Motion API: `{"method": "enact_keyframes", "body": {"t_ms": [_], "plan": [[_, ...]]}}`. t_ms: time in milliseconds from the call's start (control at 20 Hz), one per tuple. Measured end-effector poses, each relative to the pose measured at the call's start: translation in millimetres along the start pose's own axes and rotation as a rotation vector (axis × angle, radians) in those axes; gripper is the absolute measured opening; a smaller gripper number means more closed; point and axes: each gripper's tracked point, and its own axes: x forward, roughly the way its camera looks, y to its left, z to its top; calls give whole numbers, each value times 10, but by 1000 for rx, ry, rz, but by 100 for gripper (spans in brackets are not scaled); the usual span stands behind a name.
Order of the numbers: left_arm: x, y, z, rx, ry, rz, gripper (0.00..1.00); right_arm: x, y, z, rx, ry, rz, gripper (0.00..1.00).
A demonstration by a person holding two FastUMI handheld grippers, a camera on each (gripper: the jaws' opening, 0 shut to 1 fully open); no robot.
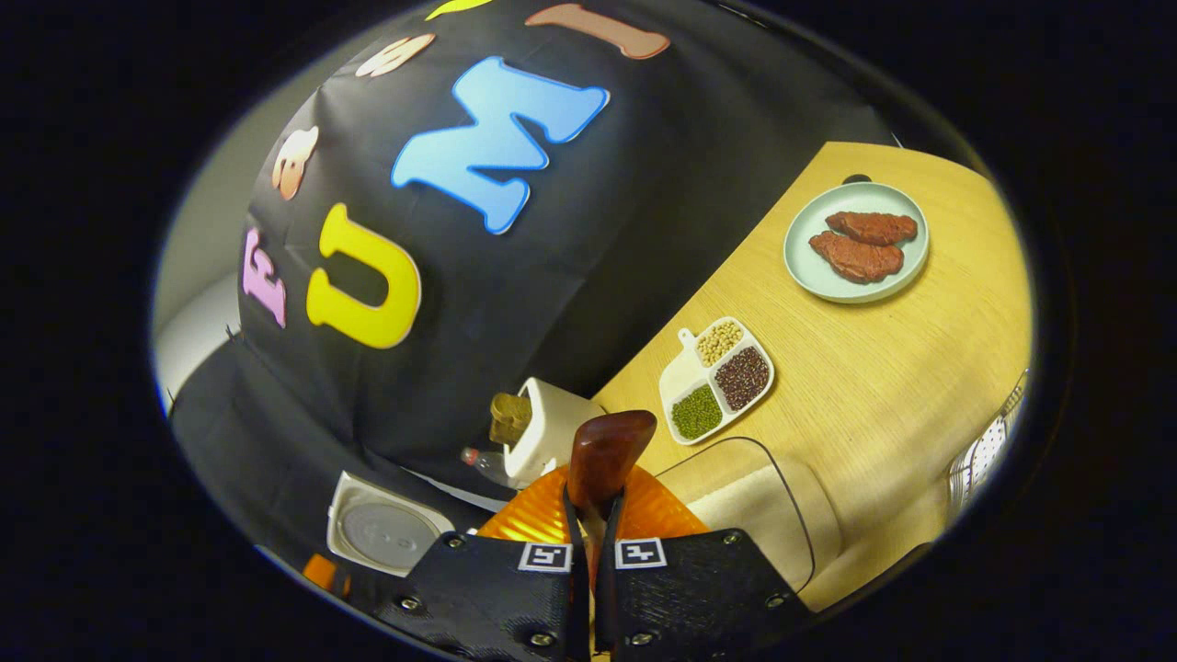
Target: Close the left gripper, press the button to open the rice cooker; take a wooden spoon from the chopstick holder with the right hand, scoop a spoonful of rice and pour it into the rice cooker, then put the wooden spoon back into the chopstick holder.
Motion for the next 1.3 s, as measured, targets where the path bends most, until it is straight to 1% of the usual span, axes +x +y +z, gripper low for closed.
{"method": "enact_keyframes", "body": {"t_ms": [150,200,350,450,550,800,900,1000,1300], "plan": [[13,9,40,19,-10,-2,94,-127,295,133,142,-29,99,3],[11,18,56,22,-13,-5,93,-149,365,155,157,-36,117,3],[0,69,98,18,-30,-17,94,-185,620,108,150,-25,174,3],[-31,119,153,8,-46,-17,94,-269,854,69,168,-14,220,3],[-72,203,186,19,-61,-8,94,-288,1028,-11,178,4,248,3],[-205,368,185,42,-73,-15,94,-208,1438,-244,257,61,331,3],[-269,468,172,51,-71,-5,94,-160,1567,-376,264,95,348,3],[-300,569,156,51,-68,10,94,-68,1671,-516,240,123,356,3],[-445,804,111,55,-68,32,94,243,1930,-886,209,195,361,3]]}}
